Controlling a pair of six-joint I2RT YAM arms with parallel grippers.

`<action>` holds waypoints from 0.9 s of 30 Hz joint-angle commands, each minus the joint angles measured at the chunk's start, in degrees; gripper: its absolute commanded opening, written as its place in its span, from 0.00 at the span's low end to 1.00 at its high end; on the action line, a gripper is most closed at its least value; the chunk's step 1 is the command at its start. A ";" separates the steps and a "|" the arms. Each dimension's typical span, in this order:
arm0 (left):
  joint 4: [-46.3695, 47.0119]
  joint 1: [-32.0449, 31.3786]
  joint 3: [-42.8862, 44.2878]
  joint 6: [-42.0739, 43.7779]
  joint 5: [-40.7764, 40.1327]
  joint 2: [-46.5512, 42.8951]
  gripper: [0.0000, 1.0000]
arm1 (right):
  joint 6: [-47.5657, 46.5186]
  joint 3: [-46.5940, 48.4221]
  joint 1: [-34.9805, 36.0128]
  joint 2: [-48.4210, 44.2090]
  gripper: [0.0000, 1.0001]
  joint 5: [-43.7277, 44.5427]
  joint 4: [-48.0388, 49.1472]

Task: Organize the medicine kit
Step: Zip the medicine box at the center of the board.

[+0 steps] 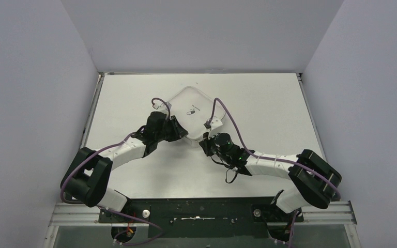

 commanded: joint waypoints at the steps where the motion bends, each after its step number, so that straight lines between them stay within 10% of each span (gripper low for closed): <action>1: -6.79 2.23 -1.71 8.40 -9.69 1.62 0.14 | -3.68 -1.94 -7.25 -2.00 0.00 6.34 -2.36; 21: -7.04 2.23 -1.31 10.06 -8.42 1.98 0.12 | -6.77 -2.37 -13.59 0.50 0.00 -4.71 1.58; 27: -5.71 1.97 -1.16 8.57 -5.90 1.95 0.13 | -5.24 -4.37 -14.04 1.56 0.17 -11.52 7.21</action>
